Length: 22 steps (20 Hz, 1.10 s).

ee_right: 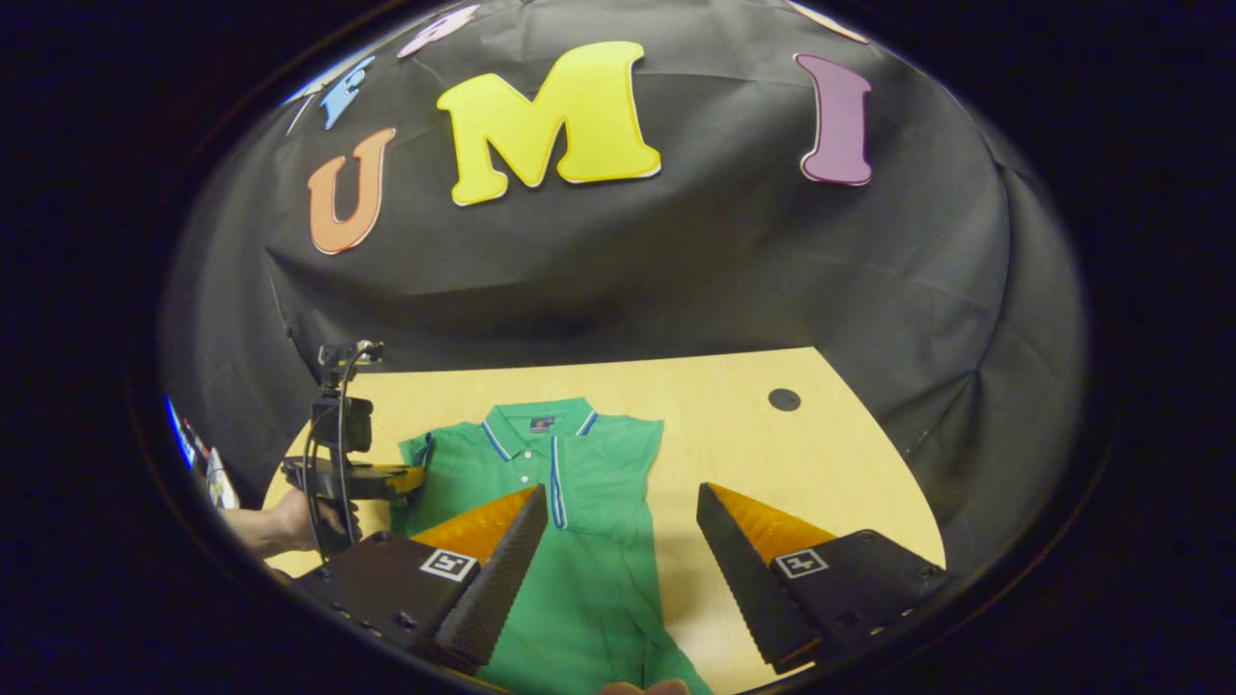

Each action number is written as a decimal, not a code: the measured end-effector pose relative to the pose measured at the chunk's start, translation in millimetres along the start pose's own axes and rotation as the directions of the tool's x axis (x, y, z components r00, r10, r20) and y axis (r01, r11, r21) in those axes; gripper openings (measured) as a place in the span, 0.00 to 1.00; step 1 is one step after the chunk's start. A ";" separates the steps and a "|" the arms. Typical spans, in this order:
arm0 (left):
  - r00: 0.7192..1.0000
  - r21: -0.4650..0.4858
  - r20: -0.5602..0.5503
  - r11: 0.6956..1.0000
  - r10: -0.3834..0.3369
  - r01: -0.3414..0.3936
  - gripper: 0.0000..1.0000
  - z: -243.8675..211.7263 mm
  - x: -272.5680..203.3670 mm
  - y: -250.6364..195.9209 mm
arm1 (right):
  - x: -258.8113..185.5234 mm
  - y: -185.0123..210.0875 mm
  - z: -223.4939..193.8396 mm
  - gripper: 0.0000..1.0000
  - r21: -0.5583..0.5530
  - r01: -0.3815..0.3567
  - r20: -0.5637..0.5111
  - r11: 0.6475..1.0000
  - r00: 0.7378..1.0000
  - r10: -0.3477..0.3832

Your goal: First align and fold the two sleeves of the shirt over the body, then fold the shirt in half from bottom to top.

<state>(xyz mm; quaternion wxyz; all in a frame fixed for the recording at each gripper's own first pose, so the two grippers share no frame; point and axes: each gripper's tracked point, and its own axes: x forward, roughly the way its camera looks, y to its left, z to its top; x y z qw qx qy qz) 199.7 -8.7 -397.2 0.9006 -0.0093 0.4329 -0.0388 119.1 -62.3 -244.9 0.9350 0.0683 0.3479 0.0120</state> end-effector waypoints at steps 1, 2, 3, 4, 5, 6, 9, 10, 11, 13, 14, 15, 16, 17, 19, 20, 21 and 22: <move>1.000 0.001 0.006 1.000 -0.002 0.002 0.27 1.2 -0.3 0.2 | 1.4 0.9 -1.7 0.96 0.002 -0.004 -0.005 1.000 1.000 0.004; 1.000 0.001 0.010 1.000 0.006 -0.006 0.23 3.7 -1.6 2.1 | 2.0 2.8 -0.8 0.96 0.011 -0.011 -0.005 1.000 1.000 0.011; 1.000 -0.002 0.006 1.000 -0.002 0.002 0.11 4.9 -4.2 1.5 | 2.2 6.1 0.6 0.96 0.023 -0.023 0.000 0.999 1.000 0.023; 1.000 -0.004 0.006 1.000 -0.013 0.013 0.09 4.8 -5.6 -0.3 | 2.9 8.3 2.7 0.96 0.026 -0.030 0.003 0.999 1.000 0.030; 1.000 -0.008 0.010 1.000 -0.015 0.015 0.07 6.8 -6.2 0.5 | 3.8 8.5 2.0 0.96 0.021 -0.032 0.005 0.999 0.999 0.032; 1.000 -0.013 0.014 1.000 -0.020 0.020 0.07 8.4 -8.2 -0.1 | 4.5 9.7 3.3 0.96 0.014 -0.035 0.008 0.999 0.999 0.035; 0.998 -0.043 0.043 0.998 -0.046 0.048 0.06 18.9 -18.4 -3.5 | 3.1 15.3 3.0 0.96 0.001 -0.050 0.013 0.999 0.999 0.050; 0.997 -0.048 0.057 0.998 -0.046 0.049 0.06 23.7 -23.1 -4.2 | 2.7 16.3 3.3 0.96 0.000 -0.053 0.015 0.999 0.998 0.053; 0.996 -0.049 0.073 0.997 -0.048 0.052 0.06 30.6 -28.4 -4.2 | 1.8 17.3 2.3 0.96 0.000 -0.057 0.015 0.998 0.998 0.057; 0.993 -0.050 0.102 0.997 -0.059 0.064 0.06 41.5 -39.4 -8.1 | -0.4 19.0 1.4 0.96 0.007 -0.064 0.016 0.998 0.998 0.064; 0.991 -0.048 0.115 0.996 -0.065 0.071 0.05 47.1 -45.0 -11.6 | -0.9 19.3 2.3 0.96 0.010 -0.066 0.018 0.998 0.998 0.066; 0.989 -0.046 0.127 0.996 -0.070 0.077 0.05 52.1 -50.3 -14.5 | -2.0 19.7 2.0 0.96 0.012 -0.068 0.021 0.998 0.997 0.068; 0.988 -0.045 0.137 0.995 -0.078 0.085 0.05 57.0 -55.6 -19.7 | -3.6 20.0 2.6 0.96 0.016 -0.070 0.024 0.997 0.997 0.070; 0.986 -0.040 0.143 0.995 -0.086 0.093 0.06 61.2 -60.5 -25.6 | -5.9 19.9 1.9 0.96 0.020 -0.073 0.026 0.997 0.997 0.073; 0.984 -0.026 0.149 0.994 -0.098 0.103 0.06 65.2 -65.0 -39.4 | -11.1 18.4 0.8 0.96 0.021 -0.076 0.030 0.997 0.997 0.075; 0.984 -0.019 0.146 0.994 -0.101 0.105 0.06 66.1 -65.2 -46.1 | -13.6 16.8 0.5 0.96 0.019 -0.075 0.033 0.997 0.997 0.074; 0.985 -0.015 0.143 0.994 -0.102 0.105 0.06 66.9 -65.2 -52.0 | -16.4 14.1 0.0 0.96 0.017 -0.072 0.036 0.997 0.997 0.071; 0.984 -0.014 0.140 0.994 -0.108 0.111 0.06 68.0 -65.7 -60.3 | -19.2 10.6 -0.7 0.96 0.020 -0.068 0.038 0.997 0.997 0.067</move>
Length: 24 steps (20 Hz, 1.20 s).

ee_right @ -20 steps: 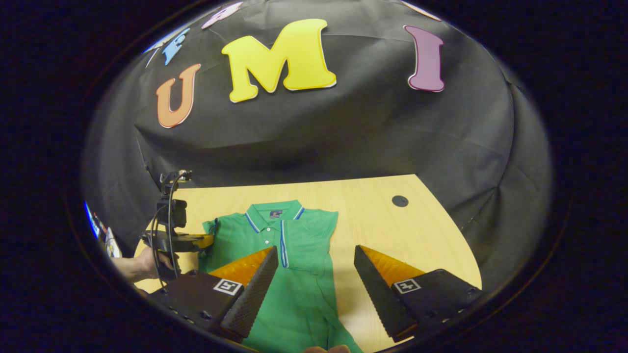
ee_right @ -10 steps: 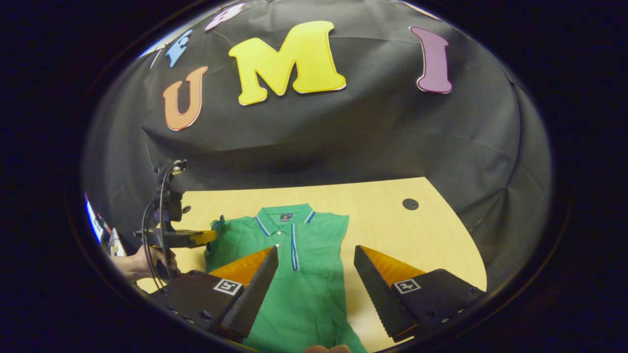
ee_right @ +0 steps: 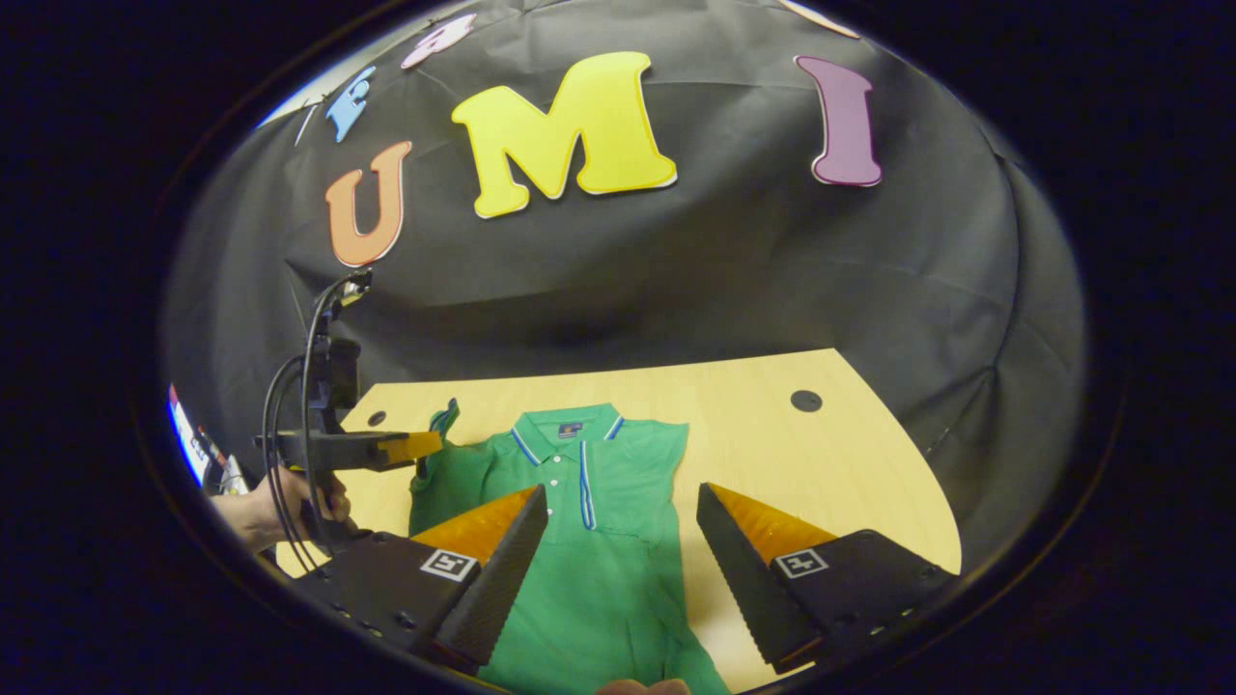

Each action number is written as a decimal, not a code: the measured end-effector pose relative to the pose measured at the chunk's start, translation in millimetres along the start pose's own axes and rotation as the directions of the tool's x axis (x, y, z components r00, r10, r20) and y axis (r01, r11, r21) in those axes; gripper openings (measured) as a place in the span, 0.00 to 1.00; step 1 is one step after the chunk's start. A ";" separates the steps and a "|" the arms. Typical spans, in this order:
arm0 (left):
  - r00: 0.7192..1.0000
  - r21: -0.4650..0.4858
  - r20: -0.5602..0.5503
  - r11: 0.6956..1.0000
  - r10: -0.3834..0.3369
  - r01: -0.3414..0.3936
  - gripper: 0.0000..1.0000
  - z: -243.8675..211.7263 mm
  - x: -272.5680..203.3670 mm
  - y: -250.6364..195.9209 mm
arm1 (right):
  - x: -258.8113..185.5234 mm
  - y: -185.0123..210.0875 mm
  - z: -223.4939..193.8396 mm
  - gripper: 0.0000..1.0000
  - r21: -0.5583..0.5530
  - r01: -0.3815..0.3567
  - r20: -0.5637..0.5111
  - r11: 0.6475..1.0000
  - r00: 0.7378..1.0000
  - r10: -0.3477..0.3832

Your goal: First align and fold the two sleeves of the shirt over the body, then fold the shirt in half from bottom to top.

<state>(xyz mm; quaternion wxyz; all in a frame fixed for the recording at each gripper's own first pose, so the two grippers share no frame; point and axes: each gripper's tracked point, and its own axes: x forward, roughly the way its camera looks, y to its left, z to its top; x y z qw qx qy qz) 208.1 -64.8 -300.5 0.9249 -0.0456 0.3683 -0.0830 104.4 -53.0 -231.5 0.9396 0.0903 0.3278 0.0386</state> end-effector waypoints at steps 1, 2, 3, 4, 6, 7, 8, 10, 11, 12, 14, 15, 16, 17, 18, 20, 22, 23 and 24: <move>1.000 -0.003 -0.001 1.000 -0.013 0.013 0.06 0.1 0.9 -10.5 | -2.0 -3.8 -1.2 0.96 0.006 0.005 0.000 1.000 1.000 -0.005; 1.000 -0.007 -0.002 1.000 -0.027 0.027 0.06 0.5 1.5 -21.4 | -4.3 -8.0 -1.9 0.96 0.011 0.012 -0.001 1.000 1.000 -0.012; 0.999 -0.011 -0.004 0.999 -0.039 0.039 0.06 0.1 4.6 -33.0 | -6.6 -13.6 -3.9 0.96 0.015 0.021 -0.003 1.000 1.000 -0.021; 0.999 -0.014 -0.008 0.999 -0.050 0.050 0.06 -0.5 7.8 -44.1 | -8.3 -19.1 -4.2 0.96 0.019 0.030 -0.003 0.999 1.000 -0.030; 0.997 -0.018 -0.024 0.997 -0.078 0.078 0.06 -5.6 12.1 -68.1 | -13.0 -29.5 -6.6 0.96 0.028 0.048 -0.006 0.998 0.999 -0.048; 0.995 -0.017 -0.032 0.996 -0.090 0.089 0.06 -7.8 15.8 -78.9 | -14.6 -33.8 -6.8 0.96 0.031 0.057 -0.007 0.998 0.998 -0.056; 0.995 -0.013 -0.039 0.996 -0.089 0.089 0.07 -9.8 19.7 -85.3 | -14.7 -37.7 -6.8 0.96 0.034 0.063 -0.008 0.997 0.998 -0.063; 0.994 -0.010 -0.047 0.996 -0.094 0.094 0.10 -12.1 23.0 -94.9 | -15.7 -42.7 -8.3 0.96 0.036 0.075 -0.011 0.997 0.997 -0.074; 0.993 -0.012 -0.044 0.994 -0.108 0.107 0.17 -11.9 23.0 -100.3 | -16.6 -43.7 -8.0 0.96 0.039 0.078 -0.012 0.996 0.997 -0.078; 0.991 -0.016 -0.037 0.992 -0.125 0.124 0.22 -11.2 21.7 -104.9 | -17.4 -44.0 -7.6 0.96 0.040 0.079 -0.011 0.996 0.997 -0.079; 0.992 -0.016 -0.019 0.993 -0.121 0.121 0.49 -9.4 16.6 -101.1 | -15.4 -41.3 -7.1 0.96 0.040 0.076 -0.010 0.996 0.997 -0.076; 0.994 -0.012 -0.009 0.994 -0.106 0.106 0.66 -6.6 12.4 -96.3 | -15.3 -38.9 -8.2 0.96 0.038 0.072 -0.010 0.997 0.997 -0.072; 0.997 -0.008 0.000 0.997 -0.083 0.083 0.83 -4.6 7.7 -87.8 | -14.7 -34.5 -8.2 0.96 0.034 0.066 -0.009 0.997 0.998 -0.066; 0.998 -0.004 0.009 0.998 -0.066 0.066 1.00 -3.1 0.0 -80.9 | -14.8 -30.7 -7.1 0.96 0.028 0.061 -0.006 0.998 0.998 -0.060; 0.998 -0.005 0.023 0.999 -0.054 0.054 1.00 -0.1 -6.5 -76.8 | -15.4 -26.2 -5.2 0.96 0.018 0.054 0.002 0.998 0.999 -0.054; 0.998 -0.014 0.053 0.999 -0.037 0.037 1.00 4.5 -24.2 -66.5 | -19.0 -18.4 -0.6 0.96 -0.015 0.049 0.023 0.999 0.999 -0.049; 0.997 -0.027 0.078 0.999 -0.020 0.022 1.00 7.7 -46.2 -57.1 | -24.3 -7.4 5.6 0.96 -0.045 0.037 0.052 0.998 0.998 -0.035; 0.996 -0.034 0.092 0.999 -0.014 0.017 1.00 8.4 -58.3 -53.4 | -29.1 -2.0 6.9 0.96 -0.058 0.029 0.065 0.998 0.998 -0.026; 0.994 -0.038 0.105 0.999 -0.012 0.016 1.00 9.6 -70.5 -50.8 | -34.7 3.4 9.2 0.96 -0.074 0.022 0.077 0.997 0.997 -0.016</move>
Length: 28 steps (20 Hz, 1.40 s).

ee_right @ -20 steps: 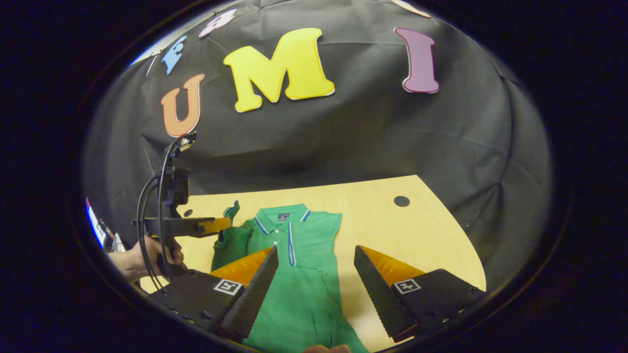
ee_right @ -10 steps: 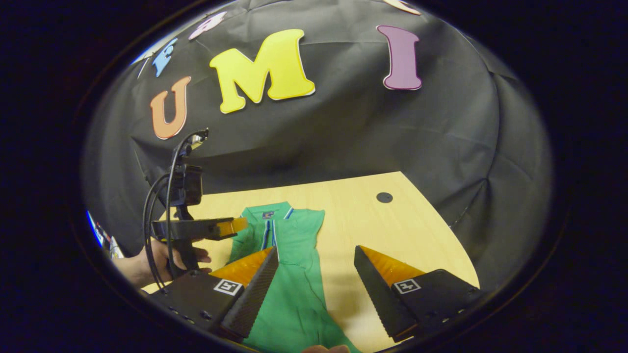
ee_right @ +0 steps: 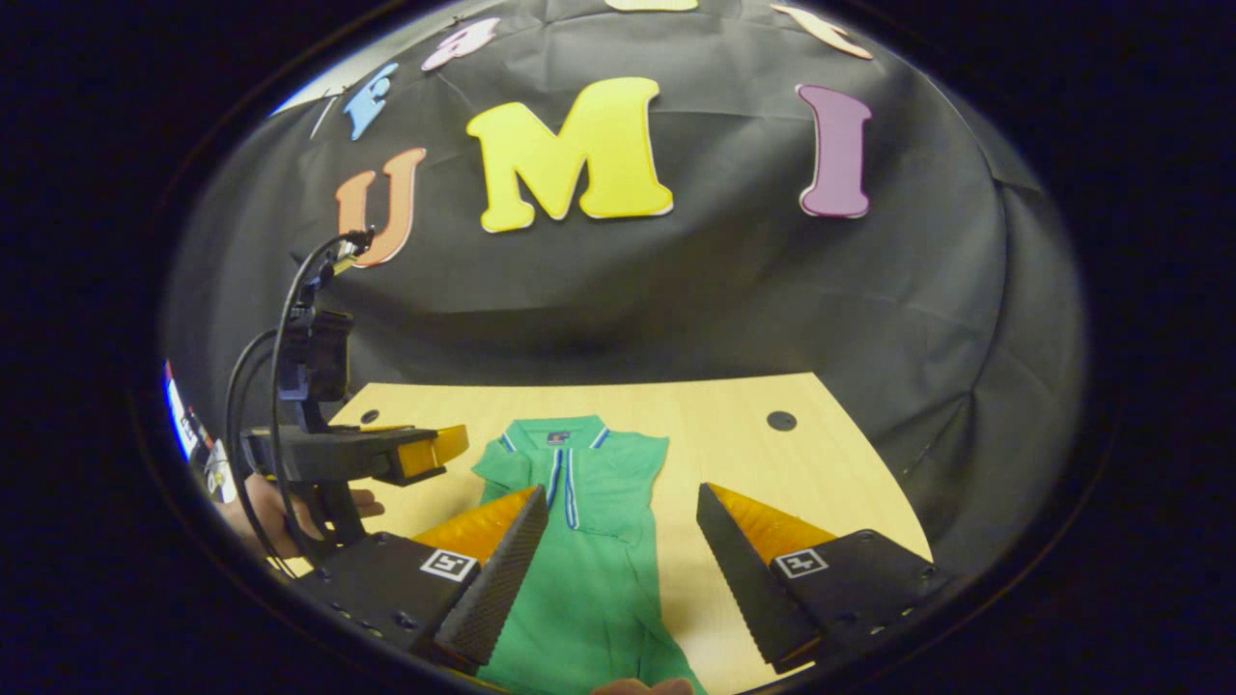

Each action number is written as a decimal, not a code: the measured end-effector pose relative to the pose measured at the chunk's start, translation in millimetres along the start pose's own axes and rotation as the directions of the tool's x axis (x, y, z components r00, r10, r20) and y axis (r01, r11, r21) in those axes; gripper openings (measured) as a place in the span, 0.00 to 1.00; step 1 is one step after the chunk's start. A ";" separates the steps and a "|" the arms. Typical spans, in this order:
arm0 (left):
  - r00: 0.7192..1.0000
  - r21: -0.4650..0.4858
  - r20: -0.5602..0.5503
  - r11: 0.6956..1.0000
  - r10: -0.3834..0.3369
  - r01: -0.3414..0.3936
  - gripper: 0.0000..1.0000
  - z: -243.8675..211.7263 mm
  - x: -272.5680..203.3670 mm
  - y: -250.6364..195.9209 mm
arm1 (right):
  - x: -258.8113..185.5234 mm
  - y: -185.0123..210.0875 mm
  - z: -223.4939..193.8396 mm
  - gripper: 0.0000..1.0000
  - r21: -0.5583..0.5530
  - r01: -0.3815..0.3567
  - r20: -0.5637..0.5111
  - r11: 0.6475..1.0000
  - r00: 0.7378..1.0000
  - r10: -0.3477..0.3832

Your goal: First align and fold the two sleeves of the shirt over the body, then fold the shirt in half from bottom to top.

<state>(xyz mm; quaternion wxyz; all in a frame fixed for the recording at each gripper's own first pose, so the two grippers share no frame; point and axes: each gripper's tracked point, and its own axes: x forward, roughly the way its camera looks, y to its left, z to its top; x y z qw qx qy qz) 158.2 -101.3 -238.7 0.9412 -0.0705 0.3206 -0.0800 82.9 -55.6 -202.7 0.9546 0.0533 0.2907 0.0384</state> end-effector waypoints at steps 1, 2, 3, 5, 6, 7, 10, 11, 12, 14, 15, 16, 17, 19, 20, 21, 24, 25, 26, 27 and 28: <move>1.000 0.004 0.015 1.000 0.004 -0.004 1.00 1.1 -12.6 3.2 | -5.6 3.3 1.5 0.96 -0.016 -0.006 0.012 1.000 1.000 0.006; 0.999 0.014 0.033 1.000 0.013 -0.013 1.00 2.3 -27.3 8.4 | -12.2 6.3 1.0 0.96 -0.029 -0.012 0.019 0.999 1.000 0.013; 0.999 0.022 0.050 1.000 0.021 -0.022 1.00 3.5 -41.3 13.8 | -18.4 7.9 -1.1 0.96 -0.042 -0.015 0.025 0.999 1.000 0.016; 0.997 0.031 0.075 0.999 0.027 -0.030 1.00 -1.9 -73.8 19.7 | -31.4 6.3 -8.8 0.94 -0.068 -0.010 0.029 0.998 1.000 0.012; 0.996 0.034 0.088 0.999 0.028 -0.031 1.00 -6.3 -90.6 21.9 | -38.4 3.7 -13.9 0.97 -0.076 -0.005 0.028 0.997 1.000 0.007; 0.995 0.038 0.099 0.999 0.030 -0.034 1.00 -12.6 -107.6 24.3 | -46.1 1.8 -20.5 0.97 -0.077 -0.004 0.024 0.997 1.000 0.005; 0.992 0.053 0.123 0.998 0.036 -0.043 1.00 -37.0 -150.7 30.5 | -70.2 -7.6 -43.3 0.97 -0.074 0.013 0.002 0.997 1.000 -0.013; 0.992 0.050 0.122 0.998 0.033 -0.039 1.00 -44.5 -163.8 30.4 | -79.0 -9.1 -51.4 0.94 -0.077 0.015 -0.003 0.997 1.000 -0.016; 0.992 0.049 0.120 0.998 0.026 -0.032 1.00 -53.8 -173.8 30.3 | -86.3 -9.2 -60.5 0.97 -0.081 0.011 -0.014 0.997 1.000 -0.012; 0.993 0.062 0.119 0.998 0.020 -0.027 1.00 -72.7 -190.9 33.8 | -101.2 -10.8 -84.2 0.97 -0.091 0.005 -0.043 0.996 0.999 -0.009; 0.994 0.071 0.109 0.997 0.018 -0.025 1.00 -85.3 -199.1 37.8 | -107.9 -11.2 -96.2 0.97 -0.093 0.001 -0.058 0.996 0.998 -0.006; 0.995 0.080 0.095 0.997 0.010 -0.018 1.00 -99.1 -205.0 40.0 | -113.5 -12.2 -108.5 0.97 -0.093 0.000 -0.076 0.996 0.997 -0.007; 0.997 0.086 0.072 0.996 0.006 -0.012 1.00 -113.3 -209.4 41.2 | -119.2 -13.0 -122.1 0.97 -0.094 0.001 -0.097 0.996 0.995 -0.010; 1.000 0.095 0.029 0.995 -0.002 -0.001 1.00 -142.4 -217.2 45.4 | -127.1 -13.4 -147.8 0.97 -0.083 0.000 -0.143 0.997 0.990 -0.012; 1.000 0.094 0.005 0.996 -0.006 0.006 1.00 -156.3 -220.3 46.1 | -129.9 -13.3 -159.9 0.97 -0.081 0.003 -0.165 0.997 0.986 -0.016; 1.000 0.094 -0.017 0.996 -0.009 0.010 1.00 -172.2 -221.7 47.5 | -131.6 -15.1 -172.4 0.97 -0.083 0.006 -0.183 0.996 0.983 -0.021; 0.997 0.101 -0.077 0.995 -0.003 0.011 1.00 -212.5 -219.2 51.0 | -130.8 -22.6 -212.3 0.97 -0.090 0.019 -0.239 0.996 0.970 -0.040; 0.995 0.098 -0.098 0.995 0.000 0.010 1.00 -225.4 -217.6 53.9 | -129.1 -25.3 -227.2 0.97 -0.073 0.025 -0.268 0.997 0.962 -0.043; 0.993 0.088 -0.118 0.996 0.002 0.008 1.00 -237.8 -216.4 55.9 | -128.4 -27.4 -239.9 0.94 -0.053 0.028 -0.294 0.998 0.955 -0.042; 0.990 0.076 -0.141 0.997 0.005 0.006 1.00 -248.5 -212.9 57.8 | -125.8 -29.0 -252.0 0.97 -0.047 0.032 -0.316 0.998 0.948 -0.045; 0.987 0.070 -0.160 0.998 0.014 -0.002 1.00 -257.4 -211.2 61.2 | -122.9 -32.1 -261.0 0.97 -0.050 0.039 -0.333 0.998 0.941 -0.053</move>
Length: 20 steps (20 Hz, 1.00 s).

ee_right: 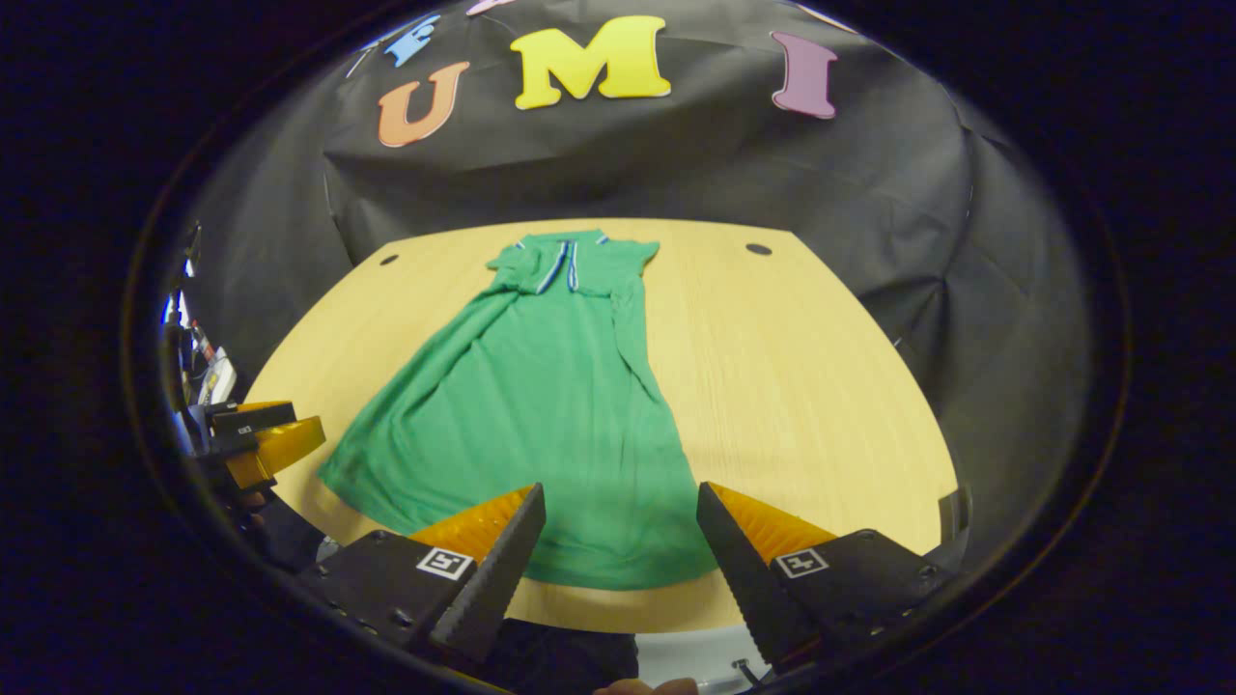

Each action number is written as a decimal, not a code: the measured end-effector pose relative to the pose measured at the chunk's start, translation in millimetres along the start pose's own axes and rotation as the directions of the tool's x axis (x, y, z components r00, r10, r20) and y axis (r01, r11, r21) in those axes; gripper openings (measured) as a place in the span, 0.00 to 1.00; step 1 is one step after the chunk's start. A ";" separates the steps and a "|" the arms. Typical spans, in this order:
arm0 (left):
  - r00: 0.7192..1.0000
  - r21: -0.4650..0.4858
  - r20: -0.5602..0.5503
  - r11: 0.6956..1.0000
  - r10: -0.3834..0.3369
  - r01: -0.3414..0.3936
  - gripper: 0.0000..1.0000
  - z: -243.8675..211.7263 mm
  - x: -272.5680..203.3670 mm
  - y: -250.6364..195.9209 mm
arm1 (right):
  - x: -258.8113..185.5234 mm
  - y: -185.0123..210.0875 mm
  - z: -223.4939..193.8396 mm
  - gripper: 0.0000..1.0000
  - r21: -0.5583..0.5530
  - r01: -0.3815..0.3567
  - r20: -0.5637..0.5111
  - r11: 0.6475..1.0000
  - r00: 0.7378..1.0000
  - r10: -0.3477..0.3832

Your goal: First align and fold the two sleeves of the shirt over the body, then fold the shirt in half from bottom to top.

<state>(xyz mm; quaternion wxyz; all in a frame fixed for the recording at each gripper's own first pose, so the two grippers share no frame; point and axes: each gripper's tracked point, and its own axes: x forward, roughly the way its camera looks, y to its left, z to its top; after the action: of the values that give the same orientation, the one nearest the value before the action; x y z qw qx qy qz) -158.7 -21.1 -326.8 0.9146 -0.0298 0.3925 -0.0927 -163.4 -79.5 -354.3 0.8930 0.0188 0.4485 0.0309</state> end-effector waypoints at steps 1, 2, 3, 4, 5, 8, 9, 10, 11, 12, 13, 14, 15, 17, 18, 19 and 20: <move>1.000 -0.003 -0.013 1.000 0.008 -0.008 1.00 -6.9 2.9 3.4 | 5.3 -2.9 -7.6 0.97 -0.004 0.005 -0.017 1.000 1.000 -0.005; 1.000 0.000 -0.026 1.000 0.016 -0.017 1.00 -13.9 5.4 6.3 | 11.1 -6.5 -14.0 0.94 -0.009 0.012 -0.033 1.000 0.999 -0.012; 0.999 0.003 -0.038 1.000 0.019 -0.019 1.00 -20.5 9.3 8.8 | 18.1 -9.4 -21.0 0.94 -0.013 0.019 -0.050 1.000 0.999 -0.020; 0.999 0.005 -0.048 1.000 0.024 -0.024 1.00 -25.1 10.7 11.2 | 23.0 -11.5 -27.0 0.98 -0.007 0.021 -0.065 1.000 0.998 -0.021; 0.997 0.005 -0.062 0.999 0.033 -0.033 1.00 -29.6 13.6 14.1 | 26.8 -12.0 -30.5 0.98 0.003 0.022 -0.076 1.000 0.997 -0.022; 0.994 -0.025 -0.093 0.998 0.054 -0.056 1.00 -38.7 16.3 20.1 | 33.8 -15.2 -38.5 0.97 0.011 0.039 -0.103 0.999 0.994 -0.038; 0.993 -0.024 -0.100 0.998 0.062 -0.064 1.00 -40.2 18.2 22.5 | 35.5 -16.4 -42.0 0.97 0.012 0.044 -0.114 0.999 0.993 -0.042; 0.992 -0.022 -0.107 0.997 0.067 -0.069 1.00 -41.5 19.7 23.0 | 38.2 -18.0 -44.4 0.97 0.013 0.047 -0.124 0.999 0.991 -0.045; 0.991 -0.026 -0.117 0.997 0.069 -0.072 1.00 -44.3 19.6 23.7 | 39.2 -19.9 -46.6 0.97 0.015 0.051 -0.135 0.999 0.990 -0.049; 0.990 -0.033 -0.127 0.997 0.068 -0.073 1.00 -47.4 19.5 23.8 | 39.8 -20.5 -46.6 0.97 0.023 0.053 -0.138 0.998 0.989 -0.049; 0.989 -0.032 -0.126 0.997 0.071 -0.075 1.00 -49.1 18.3 25.2 | 39.8 -21.8 -46.0 0.97 0.031 0.057 -0.143 0.998 0.988 -0.052; 0.989 -0.026 -0.128 0.997 0.070 -0.074 1.00 -49.9 19.0 24.2 | 38.8 -23.9 -44.2 0.94 0.034 0.059 -0.142 0.998 0.988 -0.054; 0.989 -0.021 -0.131 0.997 0.071 -0.074 1.00 -50.9 18.0 23.7 | 38.2 -25.2 -41.5 0.95 0.032 0.059 -0.130 0.998 0.990 -0.055; 0.988 -0.022 -0.134 0.997 0.075 -0.078 1.00 -51.2 17.3 24.2 | 40.1 -30.7 -39.3 0.94 0.019 0.065 -0.129 0.998 0.990 -0.062; 0.987 -0.021 -0.138 0.996 0.079 -0.082 1.00 -51.2 17.0 24.6 | 41.1 -33.1 -42.3 0.95 0.020 0.068 -0.145 0.998 0.987 -0.064; 0.986 -0.019 -0.143 0.996 0.083 -0.087 1.00 -51.9 17.0 24.9 | 40.8 -32.0 -44.6 0.95 0.034 0.055 -0.160 0.998 0.986 -0.048; 0.985 -0.014 -0.151 0.996 0.089 -0.092 1.00 -52.8 16.6 24.4 | 42.3 -31.1 -44.2 0.94 0.049 0.049 -0.160 0.998 0.986 -0.040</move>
<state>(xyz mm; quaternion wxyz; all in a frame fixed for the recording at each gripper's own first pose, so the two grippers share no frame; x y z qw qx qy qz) -182.2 0.6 -378.3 0.8854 -0.0145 0.4621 -0.0488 -172.5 -107.2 -416.5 0.8540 0.0300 0.5194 0.0005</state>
